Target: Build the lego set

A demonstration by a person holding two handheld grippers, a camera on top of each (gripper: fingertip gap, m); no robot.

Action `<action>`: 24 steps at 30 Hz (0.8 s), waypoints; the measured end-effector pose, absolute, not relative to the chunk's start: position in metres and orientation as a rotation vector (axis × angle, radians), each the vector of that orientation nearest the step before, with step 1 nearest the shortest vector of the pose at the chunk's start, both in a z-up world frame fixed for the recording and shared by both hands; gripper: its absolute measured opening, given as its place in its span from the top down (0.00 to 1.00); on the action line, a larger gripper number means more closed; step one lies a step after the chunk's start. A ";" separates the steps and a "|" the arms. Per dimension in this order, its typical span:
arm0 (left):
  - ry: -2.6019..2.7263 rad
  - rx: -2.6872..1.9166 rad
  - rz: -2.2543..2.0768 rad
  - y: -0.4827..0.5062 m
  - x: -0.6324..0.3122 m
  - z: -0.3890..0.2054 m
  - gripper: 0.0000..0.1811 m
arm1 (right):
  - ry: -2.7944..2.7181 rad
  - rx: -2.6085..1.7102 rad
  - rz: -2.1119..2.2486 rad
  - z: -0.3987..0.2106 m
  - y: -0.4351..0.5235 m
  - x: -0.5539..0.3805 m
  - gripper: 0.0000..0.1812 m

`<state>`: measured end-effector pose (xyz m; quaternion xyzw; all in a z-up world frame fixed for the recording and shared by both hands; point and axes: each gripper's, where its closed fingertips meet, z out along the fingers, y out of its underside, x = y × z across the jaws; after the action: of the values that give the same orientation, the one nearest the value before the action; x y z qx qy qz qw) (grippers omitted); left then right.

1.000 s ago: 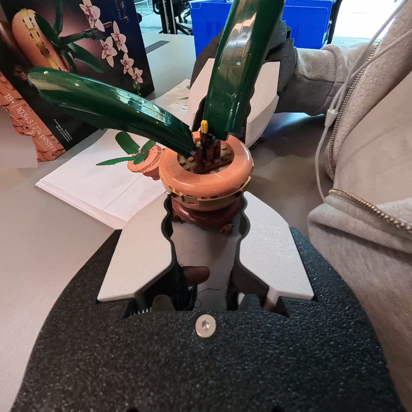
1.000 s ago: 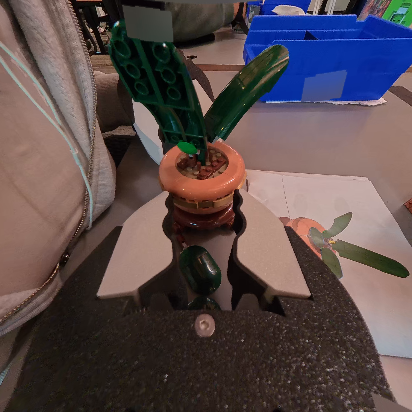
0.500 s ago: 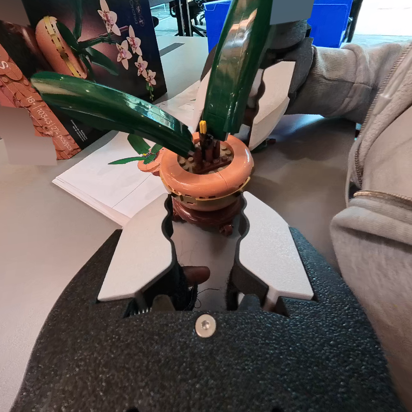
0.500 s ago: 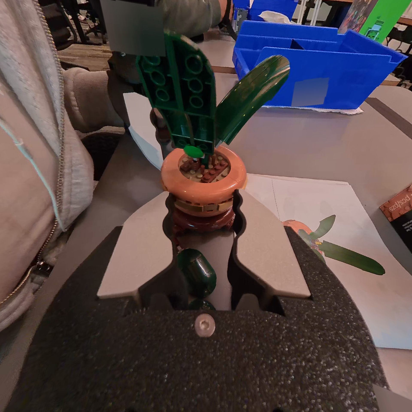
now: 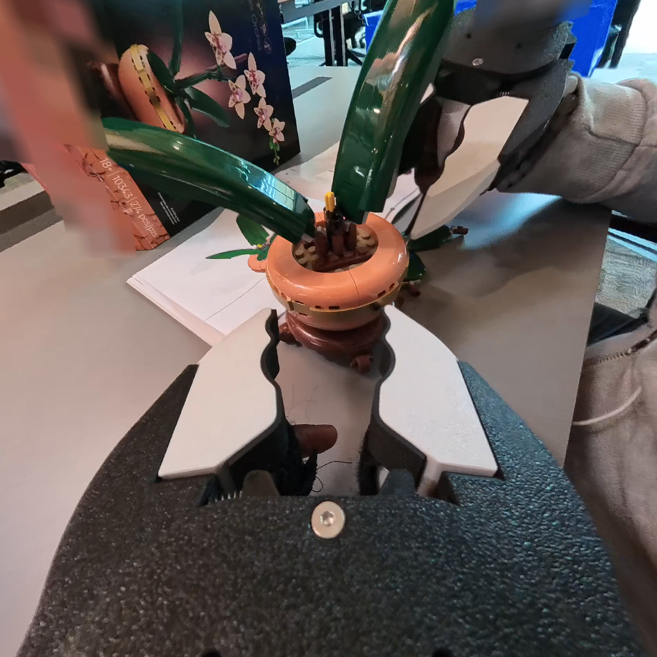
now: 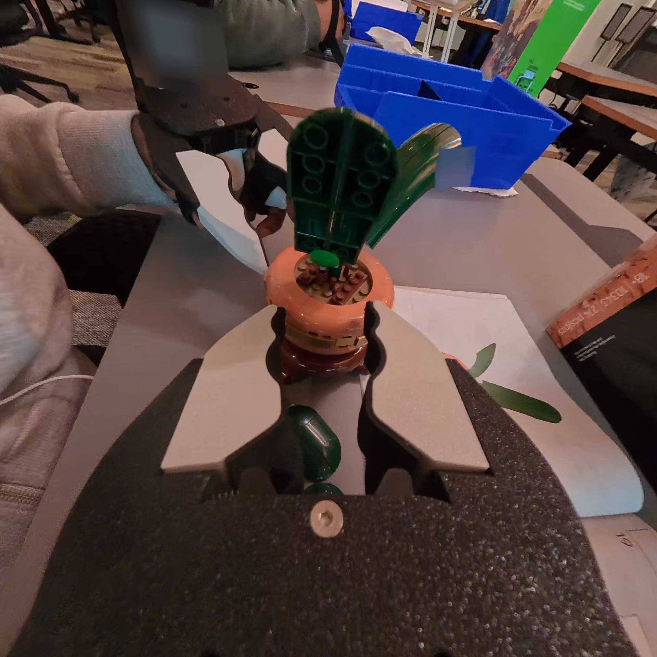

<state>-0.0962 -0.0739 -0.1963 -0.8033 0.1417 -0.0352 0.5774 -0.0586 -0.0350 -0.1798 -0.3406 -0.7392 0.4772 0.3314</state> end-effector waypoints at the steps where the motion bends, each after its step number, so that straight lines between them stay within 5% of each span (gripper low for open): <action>1: 0.321 -1.867 -0.080 -0.074 -0.097 -0.194 0.71 | -1.927 -0.891 1.240 -0.179 -0.034 -0.058 0.77; 12: 0.265 -1.805 -0.068 -0.080 -0.090 -0.172 0.67 | -1.912 -1.033 1.055 -0.173 -0.005 -0.003 0.85; 24: 0.557 -1.912 -0.198 -0.096 -0.021 -0.180 0.71 | -2.175 -1.540 0.757 -0.255 0.029 0.039 0.69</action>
<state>-0.0206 -0.0964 -0.1805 -0.8042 0.2343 -0.0832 0.5399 0.0394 0.0292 -0.2547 -0.5463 -0.7716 0.2684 0.1846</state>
